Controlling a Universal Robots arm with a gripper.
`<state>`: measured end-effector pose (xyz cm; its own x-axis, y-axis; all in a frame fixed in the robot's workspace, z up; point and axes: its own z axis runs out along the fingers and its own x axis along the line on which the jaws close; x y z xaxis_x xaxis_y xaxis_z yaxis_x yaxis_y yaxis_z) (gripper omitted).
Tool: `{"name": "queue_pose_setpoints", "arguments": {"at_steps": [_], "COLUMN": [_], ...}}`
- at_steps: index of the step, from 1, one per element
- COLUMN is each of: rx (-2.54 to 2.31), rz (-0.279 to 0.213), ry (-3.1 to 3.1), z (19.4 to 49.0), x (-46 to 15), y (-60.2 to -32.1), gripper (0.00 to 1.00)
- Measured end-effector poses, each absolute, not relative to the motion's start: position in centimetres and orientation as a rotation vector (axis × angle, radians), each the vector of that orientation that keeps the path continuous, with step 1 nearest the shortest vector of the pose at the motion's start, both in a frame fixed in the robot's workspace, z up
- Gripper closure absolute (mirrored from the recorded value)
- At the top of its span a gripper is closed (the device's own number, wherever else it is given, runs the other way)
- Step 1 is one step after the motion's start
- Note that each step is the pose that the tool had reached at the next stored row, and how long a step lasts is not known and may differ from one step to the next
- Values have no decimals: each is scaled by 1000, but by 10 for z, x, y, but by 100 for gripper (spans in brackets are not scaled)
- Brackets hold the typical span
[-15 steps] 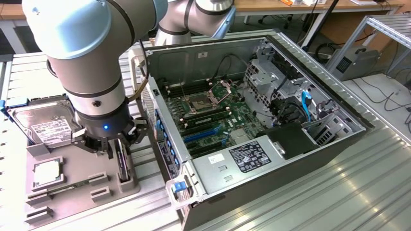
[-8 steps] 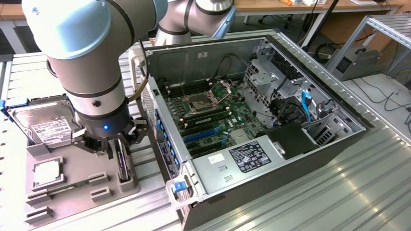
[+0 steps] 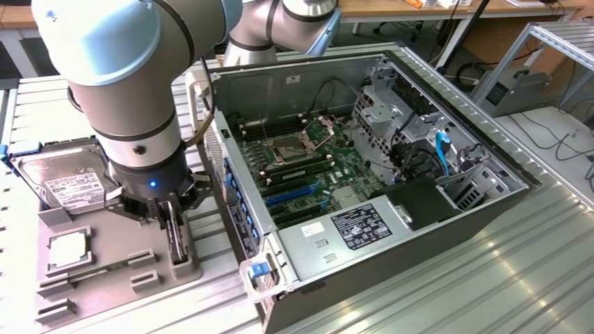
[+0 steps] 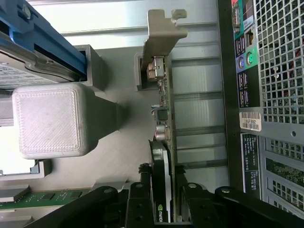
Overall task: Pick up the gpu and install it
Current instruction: 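Pick up the gpu and move the gpu toward the slot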
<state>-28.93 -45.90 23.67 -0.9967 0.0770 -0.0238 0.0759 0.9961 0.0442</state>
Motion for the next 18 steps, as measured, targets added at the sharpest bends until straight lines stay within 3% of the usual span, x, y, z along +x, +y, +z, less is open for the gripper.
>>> {"name": "queue_pose_setpoints", "arguments": {"at_steps": [2,18], "rx": [119,91], "rz": [67,67], "ry": [3113,3114], "z": [237,237], "x": [-289,-289], "y": [-459,-459], "gripper": [73,73]}}
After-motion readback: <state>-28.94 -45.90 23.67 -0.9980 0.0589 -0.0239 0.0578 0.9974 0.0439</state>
